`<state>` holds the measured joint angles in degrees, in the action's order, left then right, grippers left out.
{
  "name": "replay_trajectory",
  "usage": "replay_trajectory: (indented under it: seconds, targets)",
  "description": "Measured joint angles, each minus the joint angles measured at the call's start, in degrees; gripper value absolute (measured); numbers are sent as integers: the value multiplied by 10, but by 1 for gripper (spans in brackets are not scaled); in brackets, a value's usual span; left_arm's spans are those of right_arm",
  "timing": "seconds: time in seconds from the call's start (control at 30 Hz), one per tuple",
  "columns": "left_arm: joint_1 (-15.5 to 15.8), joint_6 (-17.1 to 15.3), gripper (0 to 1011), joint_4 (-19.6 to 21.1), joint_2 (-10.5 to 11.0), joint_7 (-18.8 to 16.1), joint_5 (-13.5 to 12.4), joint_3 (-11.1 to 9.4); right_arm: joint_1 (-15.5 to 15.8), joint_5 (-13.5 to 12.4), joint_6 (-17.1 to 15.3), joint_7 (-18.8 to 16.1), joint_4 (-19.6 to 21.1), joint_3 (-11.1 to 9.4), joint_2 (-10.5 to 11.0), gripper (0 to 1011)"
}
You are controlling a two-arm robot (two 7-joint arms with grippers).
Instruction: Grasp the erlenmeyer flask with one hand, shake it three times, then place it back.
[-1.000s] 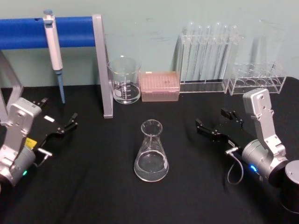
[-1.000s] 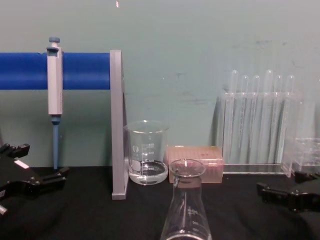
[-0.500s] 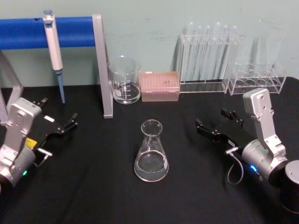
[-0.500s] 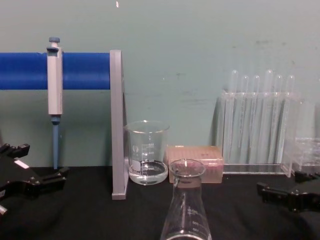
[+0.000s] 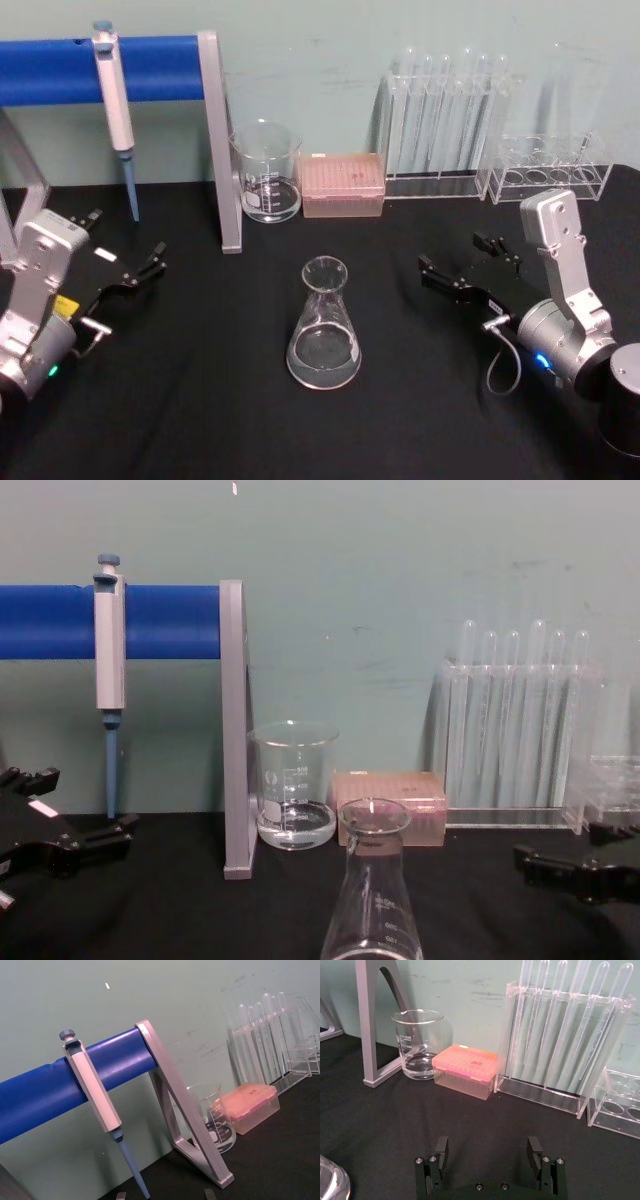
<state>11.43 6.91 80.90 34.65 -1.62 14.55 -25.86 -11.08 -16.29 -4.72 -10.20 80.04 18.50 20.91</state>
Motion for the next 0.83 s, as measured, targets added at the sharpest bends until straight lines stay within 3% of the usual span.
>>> replay_trajectory:
  seconds: [0.83]
  targets:
    - [0,0,1001,0,0,0,0,0,0,0,0,0,0,0,0,1000]
